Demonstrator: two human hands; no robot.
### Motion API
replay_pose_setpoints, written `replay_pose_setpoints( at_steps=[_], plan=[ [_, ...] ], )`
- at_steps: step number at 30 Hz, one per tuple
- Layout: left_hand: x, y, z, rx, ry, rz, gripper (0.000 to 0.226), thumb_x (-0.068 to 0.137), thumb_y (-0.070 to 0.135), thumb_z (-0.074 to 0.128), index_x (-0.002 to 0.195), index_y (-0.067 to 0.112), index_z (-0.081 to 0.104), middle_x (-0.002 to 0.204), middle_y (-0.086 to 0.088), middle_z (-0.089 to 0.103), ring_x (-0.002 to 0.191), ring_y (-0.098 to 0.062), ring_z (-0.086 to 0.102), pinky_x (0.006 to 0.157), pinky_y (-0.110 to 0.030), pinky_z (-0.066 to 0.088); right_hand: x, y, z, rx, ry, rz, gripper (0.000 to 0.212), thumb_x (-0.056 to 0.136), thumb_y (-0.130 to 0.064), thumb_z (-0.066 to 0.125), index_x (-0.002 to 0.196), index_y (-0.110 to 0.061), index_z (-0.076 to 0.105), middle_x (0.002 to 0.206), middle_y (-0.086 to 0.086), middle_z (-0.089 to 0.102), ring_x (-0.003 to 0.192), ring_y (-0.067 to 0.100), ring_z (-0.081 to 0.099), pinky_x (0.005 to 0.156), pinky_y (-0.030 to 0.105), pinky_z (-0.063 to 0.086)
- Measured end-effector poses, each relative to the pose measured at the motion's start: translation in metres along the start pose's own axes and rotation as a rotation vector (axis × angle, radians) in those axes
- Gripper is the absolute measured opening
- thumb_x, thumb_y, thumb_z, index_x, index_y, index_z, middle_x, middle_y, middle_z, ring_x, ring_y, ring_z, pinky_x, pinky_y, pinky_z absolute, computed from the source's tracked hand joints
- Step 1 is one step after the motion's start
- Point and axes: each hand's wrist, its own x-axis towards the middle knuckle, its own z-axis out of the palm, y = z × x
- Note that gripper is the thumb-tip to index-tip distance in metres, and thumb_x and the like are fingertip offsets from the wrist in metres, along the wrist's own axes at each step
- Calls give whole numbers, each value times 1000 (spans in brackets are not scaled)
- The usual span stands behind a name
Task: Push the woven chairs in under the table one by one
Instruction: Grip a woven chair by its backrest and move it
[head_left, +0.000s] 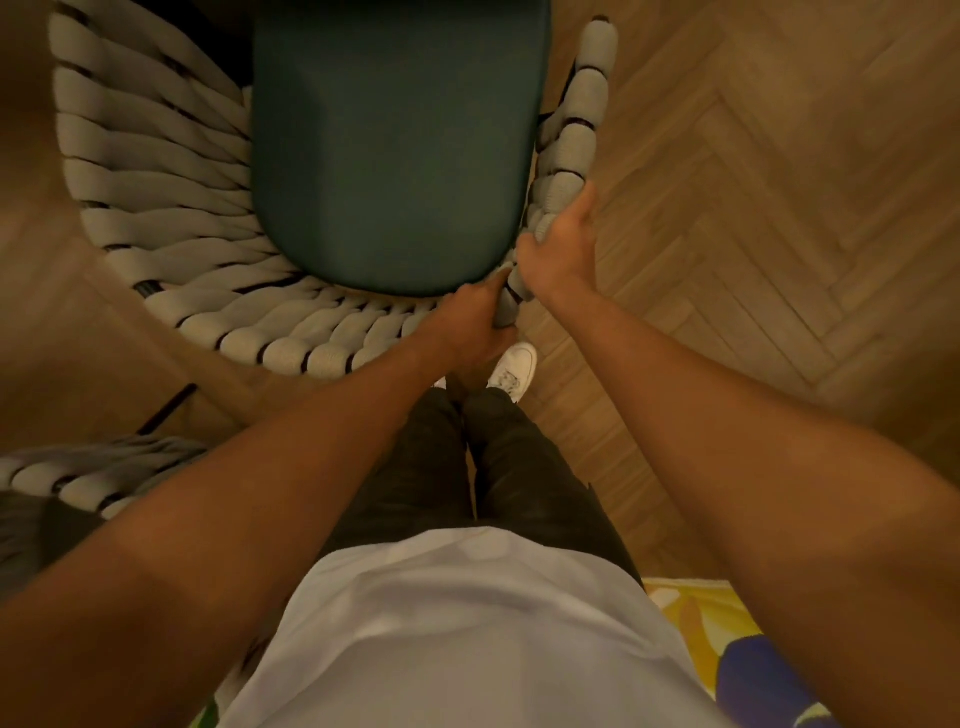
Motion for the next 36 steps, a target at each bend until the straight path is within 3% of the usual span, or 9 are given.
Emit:
replay_pose_setpoints(
  at_steps=[3,6,11,22,24,27,31,34,36],
  plan=[
    [18,5,-11,-13,10,-32,61,88,29,68,142,16,45,127,-12,65,113,-33,62,93,-50,52,20,-19,-9,-49,-31,-5,79,91,-9,61,155,-11,15,144,14,46,122,28,54,96,32,46],
    [38,14,-21,-33,6,-61,63,87,24,69,144,15,43,126,-13,64,112,-34,62,93,-48,52,45,-33,-11,-104,-66,8,84,92,-12,62,158,-13,10,147,14,45,126,30,53,100,38,48],
    [68,26,-27,-40,-1,-116,68,84,25,68,145,14,40,125,-12,64,108,-31,63,90,-43,54,80,-46,-11,-79,-49,62,75,90,-12,62,152,-16,20,139,12,50,120,29,56,101,45,52],
    [80,24,-15,-79,-62,-75,68,86,21,68,146,13,38,133,-11,58,118,-28,58,98,-41,50,86,-38,-14,-28,-60,130,81,88,-9,61,155,-19,17,142,11,46,123,29,52,104,46,48],
    [72,14,-21,-128,-95,5,76,81,21,75,148,11,38,132,-10,59,118,-25,58,99,-42,50,78,-37,-12,-77,-28,89,86,90,-7,62,159,-13,11,155,16,36,136,32,44,111,42,42],
    [55,-16,-33,-91,-202,96,82,73,28,83,144,12,44,133,-8,60,118,-22,58,100,-43,50,56,-37,-6,-317,34,-7,101,90,-13,67,161,-7,-5,169,15,-1,155,31,11,123,38,23],
    [18,-65,-60,13,-342,117,91,78,34,85,151,10,36,148,-9,48,132,-22,48,108,-28,35,23,-43,11,-654,96,-285,99,90,-30,65,162,-8,1,169,18,-7,156,35,-4,124,51,0],
    [-9,-106,-82,170,-420,12,104,76,47,83,157,17,25,155,-5,40,138,-24,43,111,-34,37,0,-51,29,-717,-83,-480,96,92,-36,62,162,-8,3,169,18,-7,156,34,-3,126,51,1],
    [-21,-131,-97,293,-478,-78,103,78,51,79,158,20,23,158,-7,35,141,-26,39,115,-42,35,-12,-56,44,-737,-262,-478,91,94,-41,59,162,-9,8,169,16,-4,156,32,-1,126,48,1]
  ],
)
